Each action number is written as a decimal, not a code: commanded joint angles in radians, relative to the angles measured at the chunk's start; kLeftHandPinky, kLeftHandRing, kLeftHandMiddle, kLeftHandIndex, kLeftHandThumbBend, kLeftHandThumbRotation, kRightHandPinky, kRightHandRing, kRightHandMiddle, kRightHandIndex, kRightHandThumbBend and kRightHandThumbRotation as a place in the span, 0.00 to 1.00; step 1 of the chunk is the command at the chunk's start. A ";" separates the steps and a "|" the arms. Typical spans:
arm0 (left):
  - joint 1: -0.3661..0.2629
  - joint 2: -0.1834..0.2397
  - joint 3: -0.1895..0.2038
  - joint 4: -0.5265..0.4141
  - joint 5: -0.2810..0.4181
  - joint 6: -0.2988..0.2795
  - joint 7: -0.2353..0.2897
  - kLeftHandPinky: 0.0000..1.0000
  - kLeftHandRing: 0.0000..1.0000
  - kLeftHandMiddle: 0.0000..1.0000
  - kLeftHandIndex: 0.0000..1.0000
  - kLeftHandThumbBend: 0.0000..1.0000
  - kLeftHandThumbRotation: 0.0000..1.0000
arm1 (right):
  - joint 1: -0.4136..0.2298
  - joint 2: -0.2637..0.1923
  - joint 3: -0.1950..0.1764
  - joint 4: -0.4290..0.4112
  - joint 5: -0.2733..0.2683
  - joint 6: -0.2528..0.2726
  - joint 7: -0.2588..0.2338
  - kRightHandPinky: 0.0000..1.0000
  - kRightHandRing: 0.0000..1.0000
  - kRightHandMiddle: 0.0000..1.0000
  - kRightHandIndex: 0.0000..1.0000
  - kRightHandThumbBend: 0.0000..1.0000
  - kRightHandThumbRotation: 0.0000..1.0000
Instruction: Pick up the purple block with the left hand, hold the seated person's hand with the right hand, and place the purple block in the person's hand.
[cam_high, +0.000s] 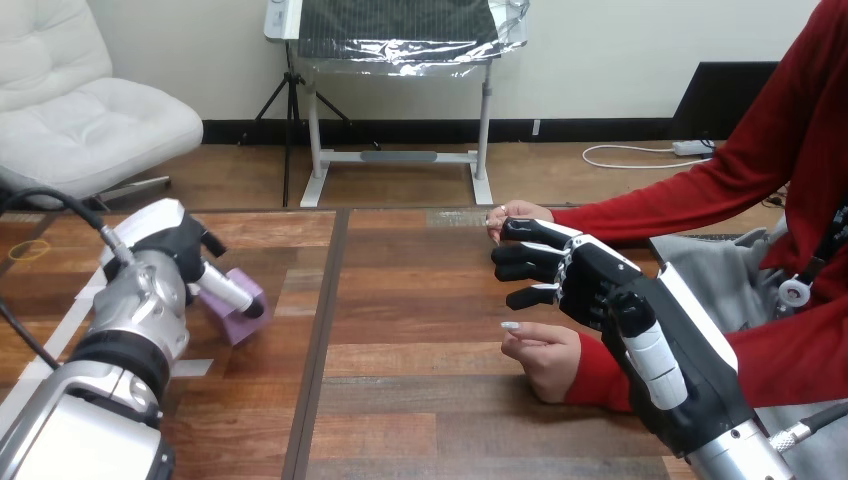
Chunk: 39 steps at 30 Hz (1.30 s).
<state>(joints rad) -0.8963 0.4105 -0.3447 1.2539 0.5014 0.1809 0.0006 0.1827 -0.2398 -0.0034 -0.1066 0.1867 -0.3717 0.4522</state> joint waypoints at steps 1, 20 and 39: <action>-0.063 0.010 0.022 -0.079 -0.017 -0.024 -0.002 0.20 0.29 0.39 0.63 0.65 0.00 | -0.046 -0.006 -0.009 -0.025 0.001 -0.007 -0.006 0.69 0.77 0.78 0.82 0.92 1.00; 0.013 0.012 0.148 -0.239 -0.153 -0.030 -0.014 0.36 0.43 0.48 0.48 0.71 0.00 | -0.047 -0.001 -0.008 -0.026 -0.005 0.009 -0.015 0.68 0.77 0.78 0.81 0.94 1.00; 0.148 0.016 0.247 -0.495 -0.250 -0.010 -0.029 0.38 0.43 0.47 0.45 0.72 0.00 | -0.050 0.008 -0.009 -0.014 -0.034 0.002 -0.043 0.67 0.76 0.77 0.80 0.91 1.00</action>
<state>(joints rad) -0.7731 0.4127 -0.1326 0.8664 0.2708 0.1691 -0.0230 0.1826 -0.2389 -0.0034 -0.1065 0.1568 -0.3589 0.4278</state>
